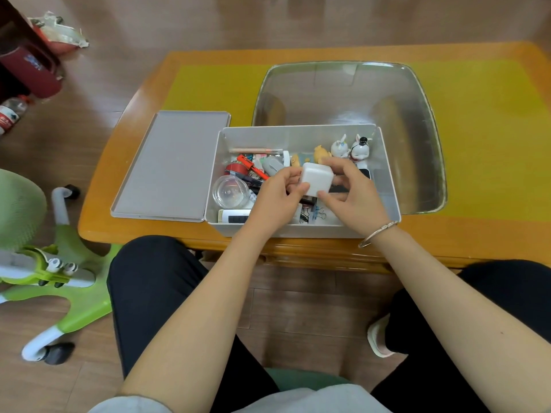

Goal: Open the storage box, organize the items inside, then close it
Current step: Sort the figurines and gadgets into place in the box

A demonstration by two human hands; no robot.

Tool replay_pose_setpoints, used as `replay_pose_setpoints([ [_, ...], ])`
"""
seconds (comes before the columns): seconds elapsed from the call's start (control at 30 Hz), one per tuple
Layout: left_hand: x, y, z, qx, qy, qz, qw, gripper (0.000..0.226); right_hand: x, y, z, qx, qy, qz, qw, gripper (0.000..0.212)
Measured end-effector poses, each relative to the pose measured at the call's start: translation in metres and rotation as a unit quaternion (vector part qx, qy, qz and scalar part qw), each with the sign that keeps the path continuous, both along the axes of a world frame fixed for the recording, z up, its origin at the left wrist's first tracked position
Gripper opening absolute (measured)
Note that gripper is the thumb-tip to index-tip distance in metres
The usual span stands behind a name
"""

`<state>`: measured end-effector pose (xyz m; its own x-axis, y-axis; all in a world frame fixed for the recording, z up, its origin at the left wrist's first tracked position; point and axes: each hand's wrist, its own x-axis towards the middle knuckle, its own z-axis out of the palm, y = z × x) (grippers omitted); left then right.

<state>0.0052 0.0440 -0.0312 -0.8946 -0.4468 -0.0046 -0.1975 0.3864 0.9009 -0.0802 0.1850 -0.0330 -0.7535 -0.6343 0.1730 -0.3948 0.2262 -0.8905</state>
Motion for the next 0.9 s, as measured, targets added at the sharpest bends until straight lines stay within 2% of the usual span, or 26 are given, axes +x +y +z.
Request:
replay_pose_setpoints([
  [0.1, 0.0, -0.001, 0.001, 0.005, 0.006, -0.009, 1.0, 0.038, -0.006, 0.002, 0.001, -0.042, -0.096, 0.001, 0.994, 0.039],
  [0.27, 0.002, -0.001, 0.003, 0.025, 0.023, -0.024, 0.999, 0.036, -0.014, 0.004, 0.005, 0.002, -0.074, 0.02, 0.997, 0.029],
  [0.37, 0.003, 0.0, 0.002, -0.017, 0.034, -0.05, 0.998, 0.051, -0.018, 0.007, 0.008, 0.011, -0.102, 0.022, 0.994, 0.026],
  [0.47, 0.002, 0.005, 0.0, -0.091, 0.037, -0.112, 0.989, 0.073, -0.021, 0.015, 0.013, 0.023, -0.082, 0.02, 0.996, 0.021],
  [0.6, -0.009, 0.015, -0.003, -0.164, 0.025, -0.126, 0.978, 0.062, -0.024, 0.028, 0.016, 0.027, -0.089, 0.005, 0.996, 0.021],
  [0.67, -0.014, 0.019, -0.004, -0.171, 0.021, -0.129, 0.977, 0.057, -0.026, 0.033, 0.018, 0.045, -0.068, -0.007, 0.997, 0.022],
  [0.8, -0.027, 0.03, -0.001, -0.167, 0.001, -0.141, 0.976, 0.052, -0.036, 0.052, 0.019, 0.087, 0.08, -0.112, 0.987, 0.018],
  [0.9, -0.035, 0.037, 0.001, -0.145, -0.022, -0.156, 0.977, 0.051, -0.041, 0.063, 0.011, 0.111, 0.123, -0.154, 0.974, 0.02],
])
